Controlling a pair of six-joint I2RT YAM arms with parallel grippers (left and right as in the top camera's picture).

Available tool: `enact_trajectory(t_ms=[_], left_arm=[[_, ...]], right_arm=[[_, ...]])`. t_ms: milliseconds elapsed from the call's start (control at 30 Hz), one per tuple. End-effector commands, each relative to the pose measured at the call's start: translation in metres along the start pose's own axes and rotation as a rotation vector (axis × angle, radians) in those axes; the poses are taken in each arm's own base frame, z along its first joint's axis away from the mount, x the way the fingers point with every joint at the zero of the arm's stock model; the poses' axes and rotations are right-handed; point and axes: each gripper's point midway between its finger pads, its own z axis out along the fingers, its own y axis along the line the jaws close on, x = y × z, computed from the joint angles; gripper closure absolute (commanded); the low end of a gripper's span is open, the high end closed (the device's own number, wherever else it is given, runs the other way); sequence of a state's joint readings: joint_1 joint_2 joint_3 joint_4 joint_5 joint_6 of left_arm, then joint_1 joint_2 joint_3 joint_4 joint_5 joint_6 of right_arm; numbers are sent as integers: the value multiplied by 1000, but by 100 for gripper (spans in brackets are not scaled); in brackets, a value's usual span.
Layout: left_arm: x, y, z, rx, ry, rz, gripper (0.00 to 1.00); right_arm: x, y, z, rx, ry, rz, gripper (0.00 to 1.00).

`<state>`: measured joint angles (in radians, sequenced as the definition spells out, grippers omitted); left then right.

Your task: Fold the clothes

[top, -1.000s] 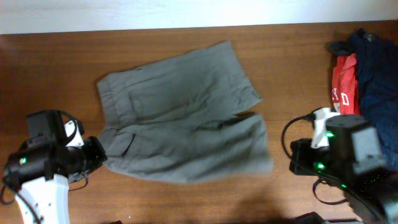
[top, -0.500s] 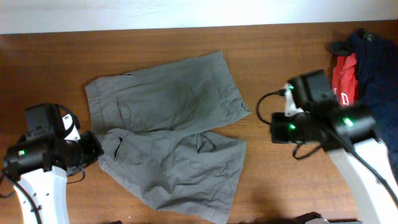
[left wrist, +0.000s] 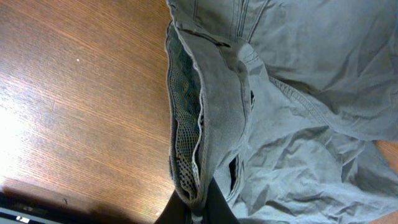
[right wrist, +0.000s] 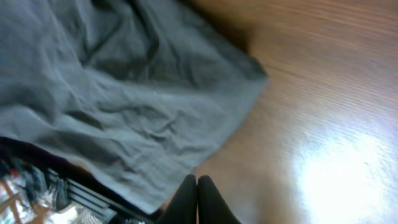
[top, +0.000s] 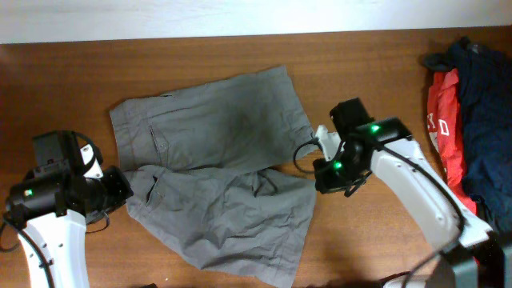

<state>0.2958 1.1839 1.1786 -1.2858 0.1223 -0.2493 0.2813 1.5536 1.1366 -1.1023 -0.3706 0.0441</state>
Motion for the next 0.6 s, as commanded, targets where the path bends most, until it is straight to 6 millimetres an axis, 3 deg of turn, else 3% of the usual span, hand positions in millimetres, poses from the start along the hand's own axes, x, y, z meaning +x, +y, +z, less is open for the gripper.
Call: enact_trajectory(t_ms=[0,167,267,400,567], left_arm=[[-8,-1,-4,0,-31,15,99],[-9,-1,-4,1,-35,15,99],[-9,-1,-4,1,-34,15,99],[-9,-1,-4,1,-34,15,99],[-9,-1,-4,1,-34,14,99]], right_arm=[[8,11,29,-91,29,-111,96],[5,-1,69,-85,28,-87,96],[0,-20,88,-15,31,-5,96],[-7,-29,103,9,31,4,96],[-18,-65,106,204,-19,99,96]])
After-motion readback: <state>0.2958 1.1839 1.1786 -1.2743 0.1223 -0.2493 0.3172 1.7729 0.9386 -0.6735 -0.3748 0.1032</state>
